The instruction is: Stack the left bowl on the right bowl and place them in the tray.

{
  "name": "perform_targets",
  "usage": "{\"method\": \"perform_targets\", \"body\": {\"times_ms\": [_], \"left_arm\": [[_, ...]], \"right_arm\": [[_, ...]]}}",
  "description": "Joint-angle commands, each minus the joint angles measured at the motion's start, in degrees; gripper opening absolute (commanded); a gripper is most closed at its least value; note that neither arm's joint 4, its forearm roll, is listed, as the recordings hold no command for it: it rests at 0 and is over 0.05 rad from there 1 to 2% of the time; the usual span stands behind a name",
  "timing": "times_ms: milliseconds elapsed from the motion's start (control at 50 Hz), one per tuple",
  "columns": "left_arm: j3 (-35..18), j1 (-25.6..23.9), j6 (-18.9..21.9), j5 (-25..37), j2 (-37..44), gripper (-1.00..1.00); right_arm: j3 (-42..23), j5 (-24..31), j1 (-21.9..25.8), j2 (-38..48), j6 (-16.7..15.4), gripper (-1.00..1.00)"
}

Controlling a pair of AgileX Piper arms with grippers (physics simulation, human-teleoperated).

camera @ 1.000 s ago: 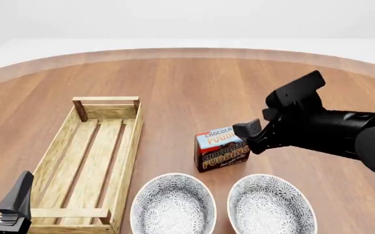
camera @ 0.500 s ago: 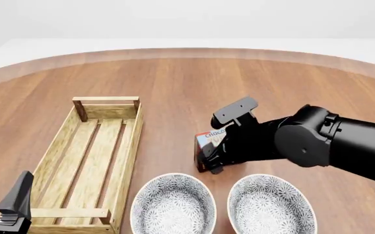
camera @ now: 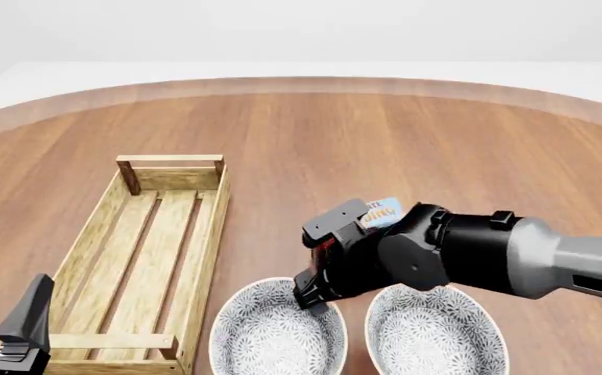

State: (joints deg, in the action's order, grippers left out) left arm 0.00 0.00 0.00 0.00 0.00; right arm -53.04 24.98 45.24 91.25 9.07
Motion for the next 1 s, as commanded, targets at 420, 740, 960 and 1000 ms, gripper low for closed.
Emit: {"method": "perform_targets", "body": {"times_ms": [420,740,960,1000], "left_arm": [[0.0,0.0,0.0,0.0,0.0,1.0],[0.0,0.0,0.0,0.0,0.0,1.0],[0.0,0.0,0.0,0.0,0.0,1.0],[0.0,0.0,0.0,0.0,0.0,1.0]], "right_arm": [[2.5,-4.1,1.4,5.0,2.6,1.0],[3.4,-5.3,2.1,5.7,3.4,1.0],[3.2,-4.6,2.1,5.6,2.8,-1.0],[3.2,-4.6,2.0,5.7,2.6,-1.0]]}}
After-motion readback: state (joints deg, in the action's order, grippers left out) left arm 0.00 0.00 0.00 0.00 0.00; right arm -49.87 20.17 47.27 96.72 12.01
